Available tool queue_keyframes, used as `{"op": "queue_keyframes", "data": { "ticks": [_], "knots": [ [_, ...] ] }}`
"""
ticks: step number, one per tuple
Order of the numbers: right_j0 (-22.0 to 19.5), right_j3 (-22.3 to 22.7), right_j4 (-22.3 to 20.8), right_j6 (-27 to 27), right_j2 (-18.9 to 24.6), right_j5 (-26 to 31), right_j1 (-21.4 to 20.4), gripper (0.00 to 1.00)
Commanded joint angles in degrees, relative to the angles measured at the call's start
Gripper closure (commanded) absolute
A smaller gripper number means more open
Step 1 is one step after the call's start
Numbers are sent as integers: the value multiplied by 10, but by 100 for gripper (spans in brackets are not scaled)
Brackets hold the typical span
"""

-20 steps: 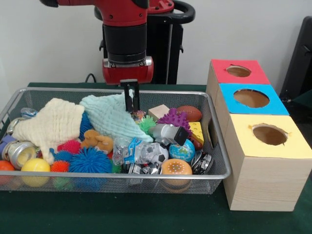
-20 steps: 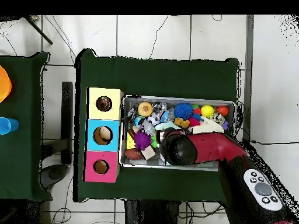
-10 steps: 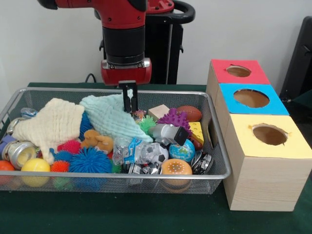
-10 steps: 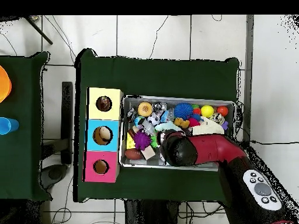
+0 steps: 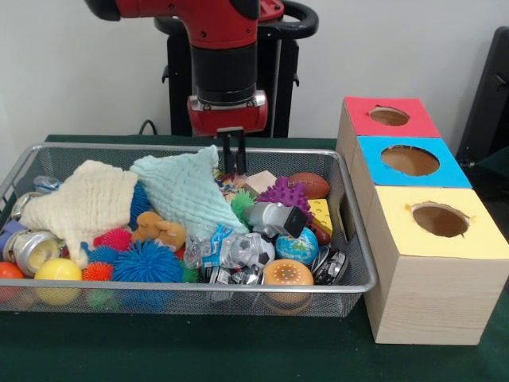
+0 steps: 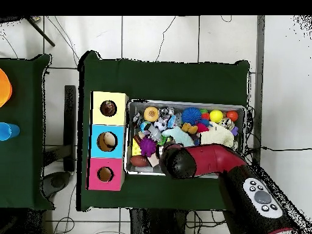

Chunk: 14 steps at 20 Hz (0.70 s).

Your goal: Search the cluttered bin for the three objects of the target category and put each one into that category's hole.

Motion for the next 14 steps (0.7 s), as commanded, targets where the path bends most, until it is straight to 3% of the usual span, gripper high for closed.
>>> {"op": "queue_keyframes", "data": {
  "ticks": [1,7,14],
  "knots": [
    [41,92,31,116,-20,-45,3,100],
    [81,156,85,152,-40,-46,-74,100],
    [96,182,129,135,-52,-37,-109,100]
  ]
}}
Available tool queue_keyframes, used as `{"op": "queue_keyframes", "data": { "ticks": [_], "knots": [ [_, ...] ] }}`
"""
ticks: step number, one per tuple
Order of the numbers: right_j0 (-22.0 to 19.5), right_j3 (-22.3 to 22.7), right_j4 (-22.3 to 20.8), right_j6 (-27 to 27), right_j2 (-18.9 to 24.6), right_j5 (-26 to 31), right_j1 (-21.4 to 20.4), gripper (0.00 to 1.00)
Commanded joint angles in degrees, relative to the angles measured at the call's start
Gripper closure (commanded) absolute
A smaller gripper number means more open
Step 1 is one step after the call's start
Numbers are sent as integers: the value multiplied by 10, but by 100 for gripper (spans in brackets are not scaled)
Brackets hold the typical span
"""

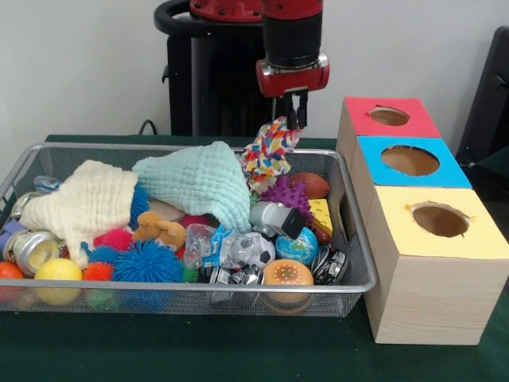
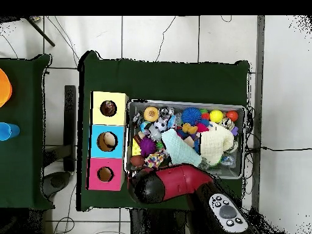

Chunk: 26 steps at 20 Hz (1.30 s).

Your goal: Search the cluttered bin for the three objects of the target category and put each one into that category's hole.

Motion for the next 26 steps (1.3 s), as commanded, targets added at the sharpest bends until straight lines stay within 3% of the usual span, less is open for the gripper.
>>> {"op": "queue_keyframes", "data": {
  "ticks": [1,26],
  "knots": [
    [9,52,58,126,-27,-15,-50,100],
    [39,51,150,65,-25,67,-129,100]
  ]
}}
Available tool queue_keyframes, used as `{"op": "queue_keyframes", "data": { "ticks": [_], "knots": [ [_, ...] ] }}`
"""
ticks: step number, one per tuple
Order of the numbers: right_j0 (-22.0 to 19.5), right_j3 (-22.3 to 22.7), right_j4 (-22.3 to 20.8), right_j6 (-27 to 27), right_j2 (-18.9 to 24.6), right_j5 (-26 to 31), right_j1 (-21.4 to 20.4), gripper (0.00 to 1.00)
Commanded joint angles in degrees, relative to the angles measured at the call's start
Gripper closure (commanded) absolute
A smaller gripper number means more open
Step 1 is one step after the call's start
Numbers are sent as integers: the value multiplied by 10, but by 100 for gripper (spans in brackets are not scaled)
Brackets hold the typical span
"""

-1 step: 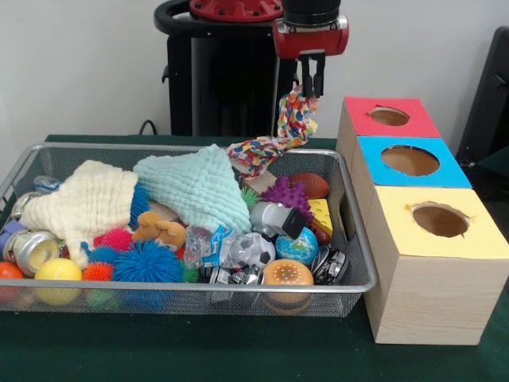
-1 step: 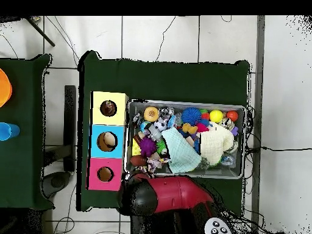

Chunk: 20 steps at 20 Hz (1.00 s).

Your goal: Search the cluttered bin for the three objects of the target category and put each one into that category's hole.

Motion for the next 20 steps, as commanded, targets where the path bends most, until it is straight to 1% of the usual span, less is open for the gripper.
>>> {"op": "queue_keyframes", "data": {
  "ticks": [1,6,13,20],
  "knots": [
    [6,4,45,63,0,69,-32,100],
    [11,8,62,58,1,89,-60,100],
    [10,29,85,48,1,108,-99,100],
    [14,21,96,39,-1,135,-116,100]
  ]
}}
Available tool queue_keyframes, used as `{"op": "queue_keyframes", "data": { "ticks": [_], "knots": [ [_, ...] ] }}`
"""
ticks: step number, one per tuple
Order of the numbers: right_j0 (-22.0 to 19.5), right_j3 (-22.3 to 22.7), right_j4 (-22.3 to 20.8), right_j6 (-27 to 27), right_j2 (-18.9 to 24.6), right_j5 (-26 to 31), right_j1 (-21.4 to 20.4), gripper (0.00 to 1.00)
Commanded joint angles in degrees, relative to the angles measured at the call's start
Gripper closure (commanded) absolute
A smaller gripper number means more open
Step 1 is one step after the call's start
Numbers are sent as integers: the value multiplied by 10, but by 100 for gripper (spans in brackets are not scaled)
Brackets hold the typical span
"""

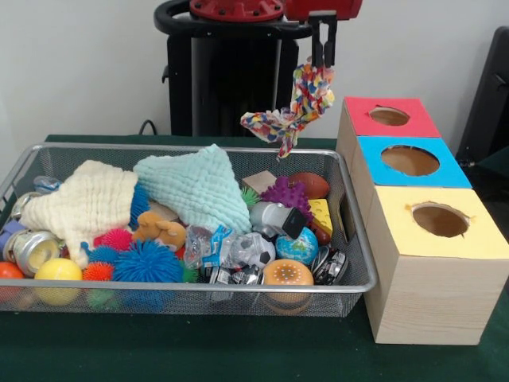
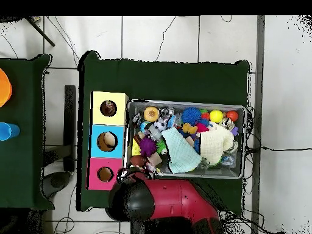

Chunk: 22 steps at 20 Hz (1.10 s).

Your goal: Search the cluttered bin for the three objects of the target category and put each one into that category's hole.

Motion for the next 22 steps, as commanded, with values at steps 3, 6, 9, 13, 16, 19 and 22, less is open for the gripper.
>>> {"op": "queue_keyframes", "data": {
  "ticks": [3,6,9,13,16,19,22],
  "knots": [
    [4,20,36,36,-1,89,-35,100],
    [5,20,44,33,-1,101,-47,100],
    [8,19,45,34,-3,107,-52,100],
    [11,11,50,37,-2,120,-56,100],
    [16,4,53,41,0,124,-56,100],
    [22,3,57,47,-1,128,-59,100],
    [30,-1,63,53,-2,133,-63,100]
  ]
}}
